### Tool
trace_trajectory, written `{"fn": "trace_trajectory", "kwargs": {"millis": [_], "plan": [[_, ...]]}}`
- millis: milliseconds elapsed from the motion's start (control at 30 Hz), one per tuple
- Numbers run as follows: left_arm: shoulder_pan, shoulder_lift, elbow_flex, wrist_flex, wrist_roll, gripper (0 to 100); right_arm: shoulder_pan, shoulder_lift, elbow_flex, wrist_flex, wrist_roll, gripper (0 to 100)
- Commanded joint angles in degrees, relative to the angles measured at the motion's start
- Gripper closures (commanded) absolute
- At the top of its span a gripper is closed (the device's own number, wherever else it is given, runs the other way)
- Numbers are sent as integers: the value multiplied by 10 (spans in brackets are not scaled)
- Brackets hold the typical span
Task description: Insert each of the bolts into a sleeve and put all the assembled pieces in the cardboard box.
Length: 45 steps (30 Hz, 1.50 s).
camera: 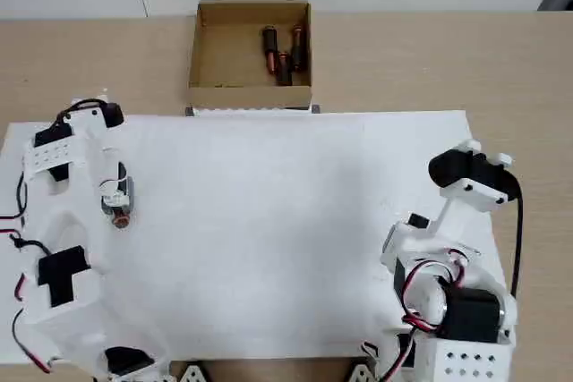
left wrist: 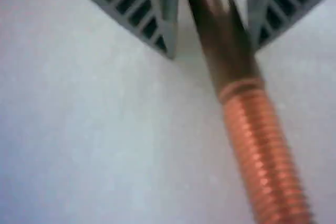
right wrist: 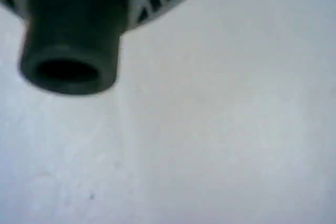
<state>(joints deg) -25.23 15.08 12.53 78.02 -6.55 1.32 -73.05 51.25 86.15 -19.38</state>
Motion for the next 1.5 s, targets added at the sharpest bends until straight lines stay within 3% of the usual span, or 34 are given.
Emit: {"fn": "trace_trajectory", "kwargs": {"millis": [0,67,367,567,733,833,1200,1467], "plan": [[-20,24,-15,-16,-2,957,0,-5,-3,-14,-4,996],[-19,32,-15,-15,-2,994,0,-5,-3,-14,-4,996],[-16,-32,-17,17,20,994,0,-5,-3,-14,-4,996],[18,-123,-15,26,23,993,0,-5,-3,-14,-4,996],[56,-168,-16,80,33,992,-1,-5,-3,-14,-4,996],[70,-167,-17,101,122,992,-1,-5,-3,-14,-4,996],[69,-167,-15,98,600,992,-1,-5,-2,-14,-5,996],[70,-167,-15,101,840,992,-1,-5,-2,-13,-5,996]]}}
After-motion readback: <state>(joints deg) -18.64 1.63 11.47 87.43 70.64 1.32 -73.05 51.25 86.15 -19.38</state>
